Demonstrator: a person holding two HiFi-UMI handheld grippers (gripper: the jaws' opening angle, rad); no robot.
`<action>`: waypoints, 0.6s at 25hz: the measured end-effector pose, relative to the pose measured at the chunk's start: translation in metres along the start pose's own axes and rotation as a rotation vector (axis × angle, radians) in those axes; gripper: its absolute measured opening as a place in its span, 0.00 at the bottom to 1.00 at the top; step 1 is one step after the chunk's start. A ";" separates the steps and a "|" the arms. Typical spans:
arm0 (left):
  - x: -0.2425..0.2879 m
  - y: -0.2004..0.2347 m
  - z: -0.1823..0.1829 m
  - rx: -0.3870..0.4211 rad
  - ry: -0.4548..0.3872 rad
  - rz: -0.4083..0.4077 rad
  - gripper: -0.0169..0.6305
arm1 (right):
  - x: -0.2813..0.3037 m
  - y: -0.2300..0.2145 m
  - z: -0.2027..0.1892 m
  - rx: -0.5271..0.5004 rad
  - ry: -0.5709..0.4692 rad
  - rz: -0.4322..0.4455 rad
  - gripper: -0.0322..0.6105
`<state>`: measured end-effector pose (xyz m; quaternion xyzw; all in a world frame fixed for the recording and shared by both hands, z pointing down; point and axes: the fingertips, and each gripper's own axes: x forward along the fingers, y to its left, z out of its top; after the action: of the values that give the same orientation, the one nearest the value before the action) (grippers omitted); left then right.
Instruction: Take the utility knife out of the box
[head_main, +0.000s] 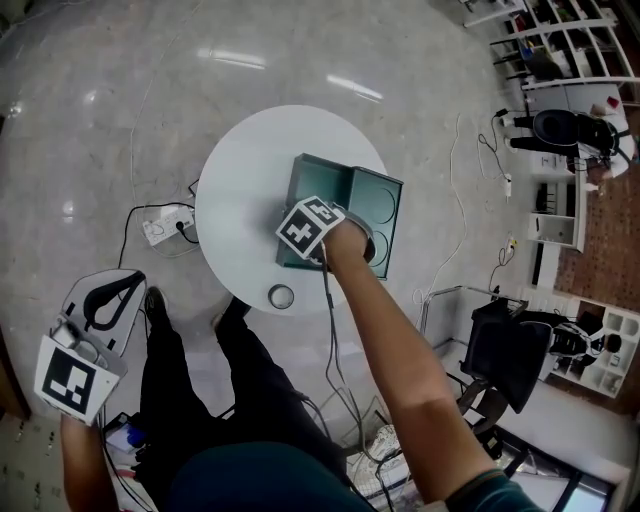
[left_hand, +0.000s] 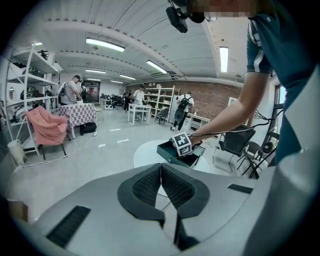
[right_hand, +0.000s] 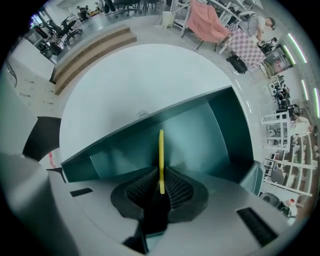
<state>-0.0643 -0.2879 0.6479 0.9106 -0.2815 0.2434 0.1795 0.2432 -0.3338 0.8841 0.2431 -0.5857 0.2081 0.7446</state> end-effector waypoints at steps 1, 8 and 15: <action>-0.002 0.002 -0.001 0.002 0.001 0.000 0.06 | 0.001 0.002 0.002 0.015 -0.013 0.006 0.16; -0.020 0.003 0.017 0.036 -0.008 0.002 0.06 | -0.027 0.013 0.001 0.113 -0.096 0.019 0.15; -0.043 -0.002 0.033 0.071 -0.032 0.006 0.06 | -0.069 0.026 -0.006 0.193 -0.192 0.003 0.15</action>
<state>-0.0825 -0.2837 0.5971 0.9194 -0.2782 0.2393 0.1418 0.2165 -0.3109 0.8190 0.3315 -0.6318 0.2404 0.6581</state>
